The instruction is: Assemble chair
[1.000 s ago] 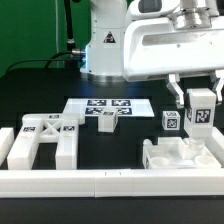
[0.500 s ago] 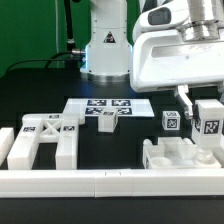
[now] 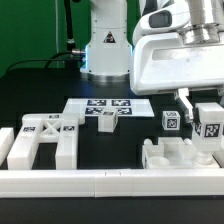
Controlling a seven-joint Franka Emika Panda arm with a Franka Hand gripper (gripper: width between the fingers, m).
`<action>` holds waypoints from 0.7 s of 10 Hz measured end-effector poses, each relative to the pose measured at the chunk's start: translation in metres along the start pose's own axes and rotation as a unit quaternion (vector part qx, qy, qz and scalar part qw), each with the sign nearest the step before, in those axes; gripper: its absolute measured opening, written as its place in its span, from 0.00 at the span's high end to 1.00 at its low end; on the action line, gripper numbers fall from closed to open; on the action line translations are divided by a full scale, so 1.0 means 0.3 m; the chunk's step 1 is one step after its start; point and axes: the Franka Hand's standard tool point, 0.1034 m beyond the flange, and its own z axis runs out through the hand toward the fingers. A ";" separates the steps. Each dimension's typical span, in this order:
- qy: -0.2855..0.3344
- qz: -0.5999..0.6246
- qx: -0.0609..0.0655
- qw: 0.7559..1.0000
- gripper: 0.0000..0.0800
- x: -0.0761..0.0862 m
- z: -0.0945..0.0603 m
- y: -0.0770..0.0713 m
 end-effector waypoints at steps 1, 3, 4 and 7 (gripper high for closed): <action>-0.002 -0.001 0.001 1.000 0.64 -0.007 0.006 -0.005; -0.003 -0.001 0.000 1.000 0.64 -0.012 0.010 -0.003; 0.003 0.000 0.000 1.000 0.64 -0.014 0.010 -0.009; 0.007 0.001 0.000 1.000 0.58 -0.014 0.010 -0.010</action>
Offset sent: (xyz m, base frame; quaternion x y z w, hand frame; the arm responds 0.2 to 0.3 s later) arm -0.0037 0.0003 -0.0076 -0.0124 0.0107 0.0056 0.9999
